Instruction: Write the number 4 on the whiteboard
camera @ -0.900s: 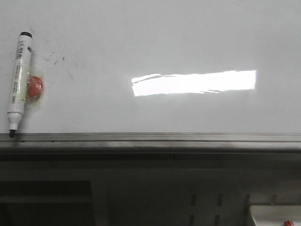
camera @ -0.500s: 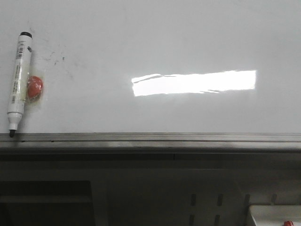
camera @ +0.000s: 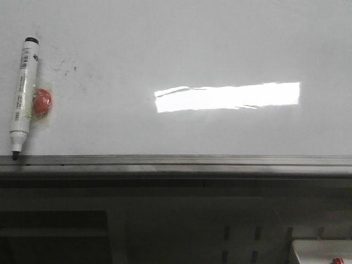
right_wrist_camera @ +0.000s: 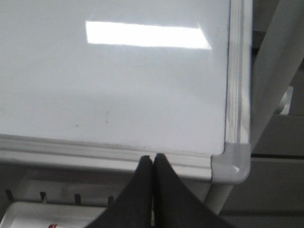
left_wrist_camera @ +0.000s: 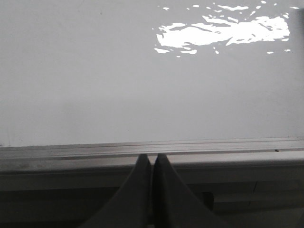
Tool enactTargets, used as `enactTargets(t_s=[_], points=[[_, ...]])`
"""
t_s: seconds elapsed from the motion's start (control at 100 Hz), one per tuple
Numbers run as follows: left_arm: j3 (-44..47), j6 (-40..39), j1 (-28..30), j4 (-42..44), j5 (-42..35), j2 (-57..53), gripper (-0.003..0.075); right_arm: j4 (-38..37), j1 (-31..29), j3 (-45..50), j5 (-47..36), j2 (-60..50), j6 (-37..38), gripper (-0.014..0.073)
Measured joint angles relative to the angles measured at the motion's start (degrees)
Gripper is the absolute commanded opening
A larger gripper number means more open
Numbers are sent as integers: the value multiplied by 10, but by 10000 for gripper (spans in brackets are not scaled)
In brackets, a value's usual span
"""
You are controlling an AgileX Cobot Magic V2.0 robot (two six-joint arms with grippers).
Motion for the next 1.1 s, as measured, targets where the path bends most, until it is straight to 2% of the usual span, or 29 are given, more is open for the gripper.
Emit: enactTargets(t_s=[0.21,0.45,0.6,0.78,0.97,1.1], points=[[0,0,0,13,-9,0,-20,-11,0,0,-85,0,0,-64],[0,0,0,29,-61,0,-20,-11,0,0,-88,0,0,-64],[0,0,0,13,-69,0,-20,56,0,0,-88,4,0,-64],[-23,0,0,10,-41,14,-20,102,0,-17,-42,74,0,-64],[-105,0,0,13,21,100,-20,146,0,-119,26,186,0,-64],[-133,0,0,13,36,150,-18,155,0,-181,81,238,0,-64]])
